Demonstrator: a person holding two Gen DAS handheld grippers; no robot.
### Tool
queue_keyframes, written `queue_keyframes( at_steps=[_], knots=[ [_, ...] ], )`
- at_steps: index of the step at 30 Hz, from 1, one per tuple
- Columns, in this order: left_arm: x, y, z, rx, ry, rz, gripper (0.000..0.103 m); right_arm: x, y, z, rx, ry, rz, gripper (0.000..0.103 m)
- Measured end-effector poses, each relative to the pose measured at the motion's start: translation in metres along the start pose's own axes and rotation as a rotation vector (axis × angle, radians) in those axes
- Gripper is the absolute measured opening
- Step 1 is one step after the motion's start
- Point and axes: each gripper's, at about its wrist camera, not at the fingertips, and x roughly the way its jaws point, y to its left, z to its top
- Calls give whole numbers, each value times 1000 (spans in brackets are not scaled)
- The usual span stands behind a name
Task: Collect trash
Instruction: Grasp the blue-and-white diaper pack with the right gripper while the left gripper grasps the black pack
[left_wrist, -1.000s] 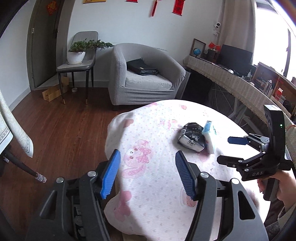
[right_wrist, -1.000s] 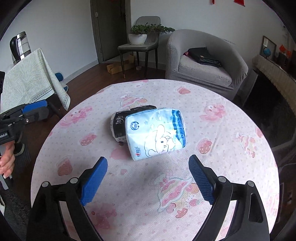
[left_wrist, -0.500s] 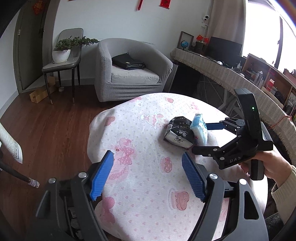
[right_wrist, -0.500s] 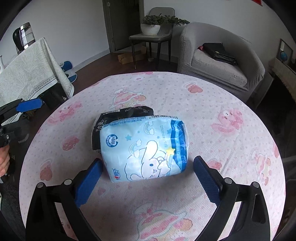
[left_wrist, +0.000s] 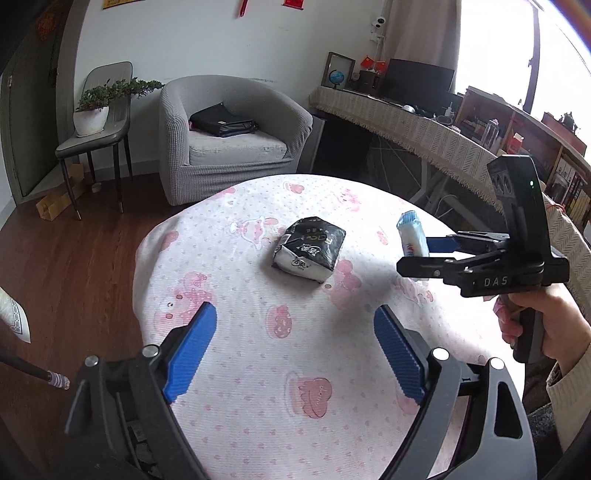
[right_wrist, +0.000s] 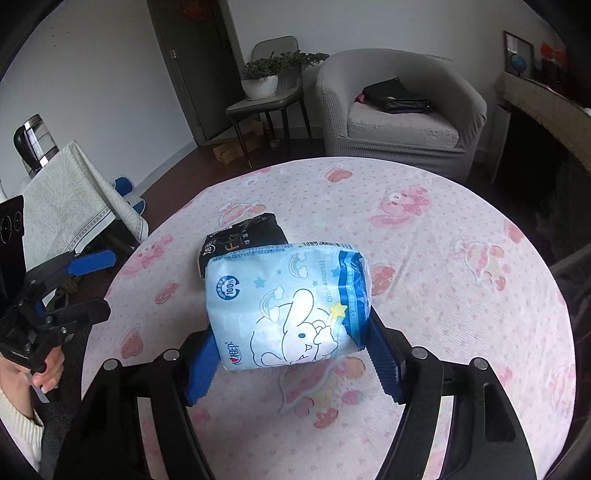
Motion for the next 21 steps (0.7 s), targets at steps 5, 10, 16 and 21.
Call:
queue_keyframes(
  at_steps=[5, 10, 16, 21],
  knots=[
    [14, -10, -2, 7, 50, 9, 93, -18, -8, 3, 49, -36, 12, 72],
    [32, -19, 11, 54, 84, 59, 92, -23, -8, 2, 45, -36, 24, 72],
    [60, -20, 37, 83, 122, 98, 92, -23, -20, 3, 86, -48, 43, 72],
    [89, -27, 56, 142, 156, 87, 88, -26, -27, 7, 113, -60, 35, 72]
  ],
)
